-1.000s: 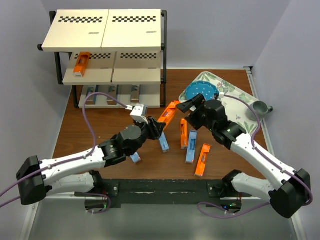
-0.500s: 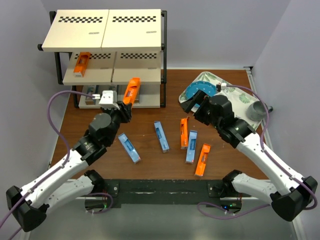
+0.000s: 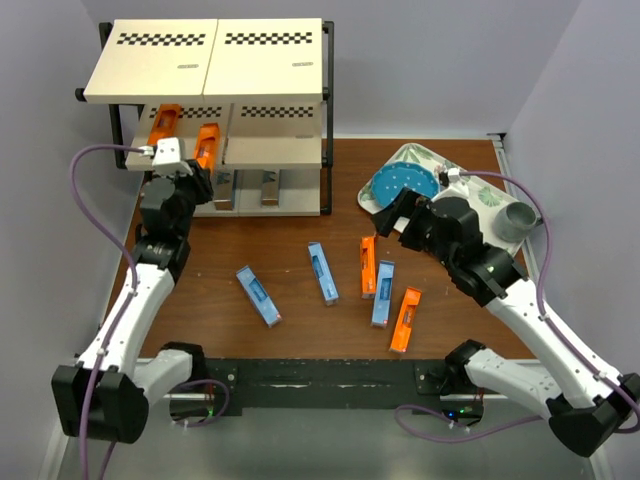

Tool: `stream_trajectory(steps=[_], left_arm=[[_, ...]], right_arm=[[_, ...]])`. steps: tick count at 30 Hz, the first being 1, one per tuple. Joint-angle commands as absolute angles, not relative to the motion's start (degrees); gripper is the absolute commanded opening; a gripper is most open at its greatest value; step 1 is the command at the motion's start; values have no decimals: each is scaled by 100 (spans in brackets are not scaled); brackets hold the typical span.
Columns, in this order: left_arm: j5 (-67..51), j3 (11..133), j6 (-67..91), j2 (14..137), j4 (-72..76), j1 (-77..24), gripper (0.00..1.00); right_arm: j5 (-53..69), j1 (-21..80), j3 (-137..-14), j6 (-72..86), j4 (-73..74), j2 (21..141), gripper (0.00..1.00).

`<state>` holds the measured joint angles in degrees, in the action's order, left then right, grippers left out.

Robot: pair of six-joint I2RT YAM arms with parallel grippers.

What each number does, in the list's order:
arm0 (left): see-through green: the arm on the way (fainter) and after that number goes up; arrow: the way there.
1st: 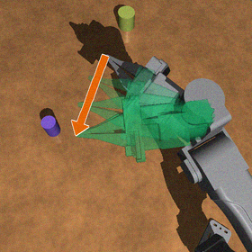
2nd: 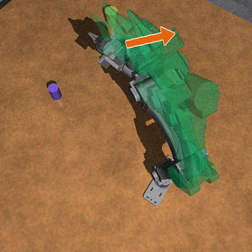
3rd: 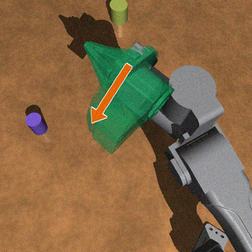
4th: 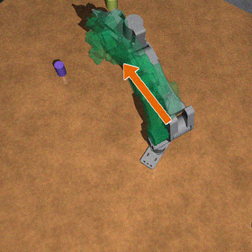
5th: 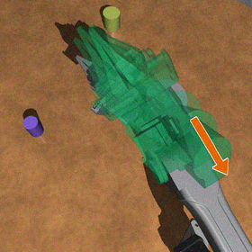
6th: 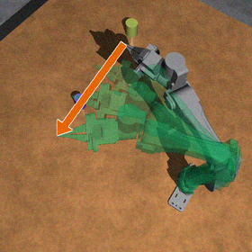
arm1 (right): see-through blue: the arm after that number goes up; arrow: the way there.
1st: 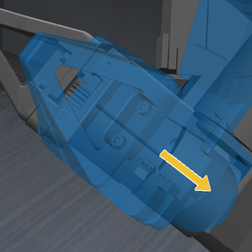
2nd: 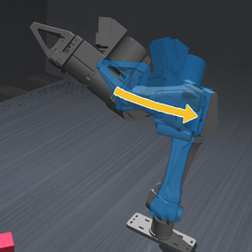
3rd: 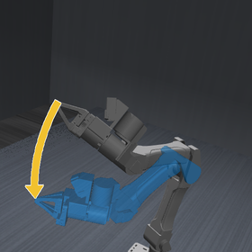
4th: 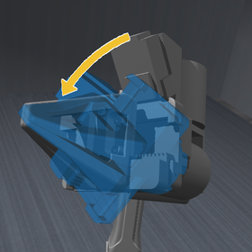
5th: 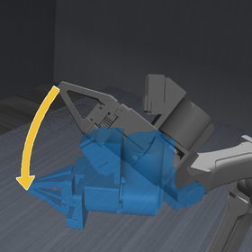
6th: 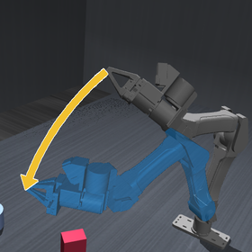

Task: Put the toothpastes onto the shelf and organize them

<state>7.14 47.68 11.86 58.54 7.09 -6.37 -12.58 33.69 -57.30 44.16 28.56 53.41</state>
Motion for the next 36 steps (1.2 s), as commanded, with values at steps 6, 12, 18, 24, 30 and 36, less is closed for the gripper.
stream_trajectory(steps=[6, 12, 18, 24, 30, 36], left_arm=[[-211, 5449, 1107, 6855, 2574, 0, 27], [-202, 5757, 1116, 7374, 3040, 158, 29], [-185, 5766, 1151, 7699, 3453, 158, 31], [-150, 5739, 1178, 8015, 3822, 158, 35], [-18, 5555, 1248, 8217, 4341, 158, 40], [-123, 5528, 1335, 8481, 4596, 158, 42]], right_arm=[[-1529, 3357, -5897, 3745, 3102, 5001, 98], [-1828, 3357, -5810, 3516, 3164, 4878, 98], [-2021, 3357, -5704, 3226, 3068, 4895, 98], [-2144, 3357, -5616, 3103, 2936, 4983, 98], [-2153, 3357, -5493, 3076, 2892, 5018, 98], [-2232, 3340, -5458, 3032, 2883, 5045, 98]])
